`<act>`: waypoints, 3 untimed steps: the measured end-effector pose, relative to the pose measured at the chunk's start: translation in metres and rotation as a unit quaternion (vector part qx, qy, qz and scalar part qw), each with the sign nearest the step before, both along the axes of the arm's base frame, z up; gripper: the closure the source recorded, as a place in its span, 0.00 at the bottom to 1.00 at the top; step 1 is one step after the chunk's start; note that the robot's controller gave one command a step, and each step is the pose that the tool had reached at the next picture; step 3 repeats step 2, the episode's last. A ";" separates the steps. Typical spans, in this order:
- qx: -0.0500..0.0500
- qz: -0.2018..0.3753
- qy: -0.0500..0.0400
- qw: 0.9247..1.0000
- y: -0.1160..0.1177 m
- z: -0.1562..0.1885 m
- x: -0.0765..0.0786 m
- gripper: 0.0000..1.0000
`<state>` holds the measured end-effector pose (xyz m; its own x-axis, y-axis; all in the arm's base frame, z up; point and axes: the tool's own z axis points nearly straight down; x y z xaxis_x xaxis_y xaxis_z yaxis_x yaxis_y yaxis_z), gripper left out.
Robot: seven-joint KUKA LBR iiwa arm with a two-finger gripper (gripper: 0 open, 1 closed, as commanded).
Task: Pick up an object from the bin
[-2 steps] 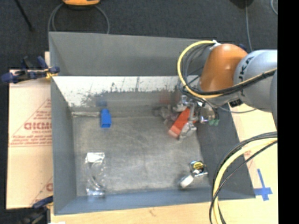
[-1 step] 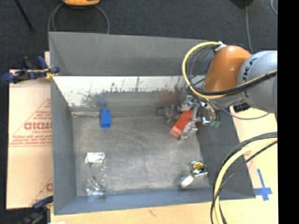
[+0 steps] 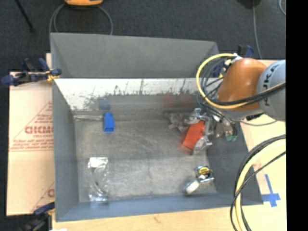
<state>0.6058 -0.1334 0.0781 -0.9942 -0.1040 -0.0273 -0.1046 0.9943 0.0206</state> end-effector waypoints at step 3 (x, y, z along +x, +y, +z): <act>-0.014 0.034 0.006 0.999 -0.019 0.153 -0.014 1.00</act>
Offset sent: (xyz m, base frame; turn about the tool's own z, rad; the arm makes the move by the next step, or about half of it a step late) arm 0.0000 0.0000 0.0000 0.0000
